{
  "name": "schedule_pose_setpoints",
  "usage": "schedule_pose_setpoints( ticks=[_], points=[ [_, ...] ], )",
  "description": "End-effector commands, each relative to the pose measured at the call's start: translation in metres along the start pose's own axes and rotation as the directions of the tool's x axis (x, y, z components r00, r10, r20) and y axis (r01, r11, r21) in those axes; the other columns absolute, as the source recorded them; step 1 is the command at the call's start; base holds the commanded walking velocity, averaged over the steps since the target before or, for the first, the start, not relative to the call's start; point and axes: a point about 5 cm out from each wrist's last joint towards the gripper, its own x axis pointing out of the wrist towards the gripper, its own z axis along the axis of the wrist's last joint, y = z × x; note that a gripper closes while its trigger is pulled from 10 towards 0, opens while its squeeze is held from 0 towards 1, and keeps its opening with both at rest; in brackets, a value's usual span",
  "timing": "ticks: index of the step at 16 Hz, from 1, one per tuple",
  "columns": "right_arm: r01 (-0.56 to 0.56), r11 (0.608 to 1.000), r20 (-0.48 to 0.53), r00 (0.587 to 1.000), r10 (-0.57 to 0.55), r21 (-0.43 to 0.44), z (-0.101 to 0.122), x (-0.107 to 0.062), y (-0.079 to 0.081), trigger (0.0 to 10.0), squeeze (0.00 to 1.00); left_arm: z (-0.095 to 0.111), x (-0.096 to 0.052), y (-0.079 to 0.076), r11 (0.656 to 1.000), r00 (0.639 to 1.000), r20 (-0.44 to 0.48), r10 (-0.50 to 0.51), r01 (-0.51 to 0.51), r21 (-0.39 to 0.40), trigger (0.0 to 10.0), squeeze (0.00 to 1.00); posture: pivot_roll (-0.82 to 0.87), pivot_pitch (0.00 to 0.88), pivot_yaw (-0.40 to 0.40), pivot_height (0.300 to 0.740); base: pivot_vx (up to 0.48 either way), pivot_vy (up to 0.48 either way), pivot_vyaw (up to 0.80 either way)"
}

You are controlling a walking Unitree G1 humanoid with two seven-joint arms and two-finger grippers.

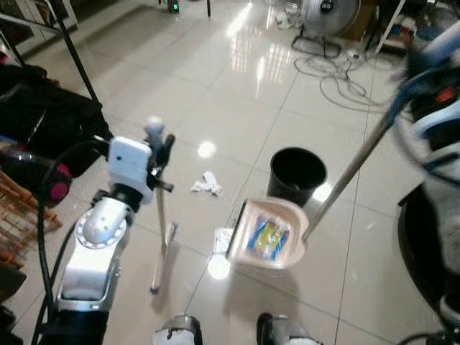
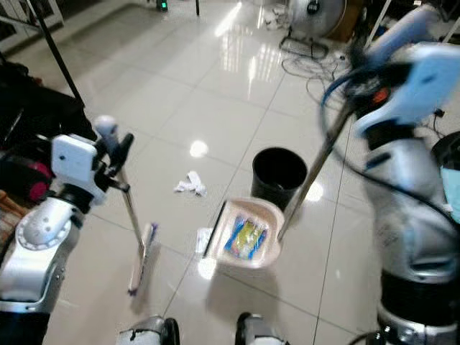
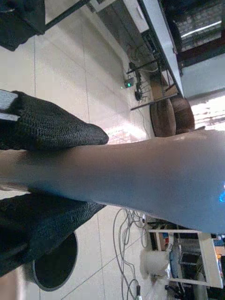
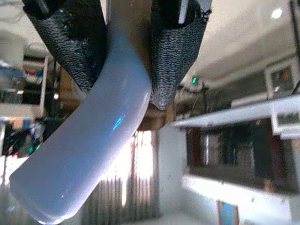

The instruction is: Sweep floor

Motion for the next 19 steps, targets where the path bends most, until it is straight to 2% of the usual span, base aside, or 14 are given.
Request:
schedule_pose_setpoints(
  ticks=[1, 4, 8, 13, 19],
  points=[
    [0.002, 1.000, 0.069, 0.998, -0.002, 0.003, 0.021, 0.001, -0.002, 10.0, 0.00, 0.008, 0.000, -0.004, 1.000, 1.000, 0.024, -0.005, 0.005, 0.011, 10.0, 0.00, 0.01, 0.087, -0.012, 0.740, 0.364, 0.000, 0.00],
    [0.015, 1.000, 0.072, 0.997, -0.017, 0.024, 0.030, 0.004, -0.002, 10.0, 0.00, 0.008, 0.000, -0.007, 1.000, 1.000, 0.019, -0.001, 0.001, 0.005, 10.0, 0.00, 0.01, 0.084, -0.021, 0.740, 0.368, 0.000, -0.50],
    [0.075, 0.996, 0.091, 0.993, -0.079, 0.043, 0.038, 0.006, -0.014, 10.0, 0.00, 0.009, -0.001, -0.009, 1.000, 1.000, 0.013, -0.006, 0.005, 0.026, 10.0, 0.00, 0.01, 0.075, -0.023, 0.740, 0.369, 0.000, 0.00],
    [0.110, 0.992, 0.115, 0.987, -0.116, 0.056, 0.046, 0.005, -0.026, 10.0, 0.00, 0.009, 0.001, -0.002, 0.999, 1.000, 0.014, 0.013, -0.014, 0.032, 10.0, 0.00, 0.01, 0.057, -0.021, 0.740, 0.369, 0.000, 0.00],
    [0.109, 0.992, 0.113, 0.987, -0.116, 0.060, 0.047, 0.006, -0.028, 10.0, 0.00, 0.010, 0.002, 0.000, 0.999, 1.000, 0.018, 0.021, -0.022, 0.034, 10.0, 0.00, 0.00, 0.046, -0.021, 0.740, 0.368, 0.000, -0.28]
  ],
)
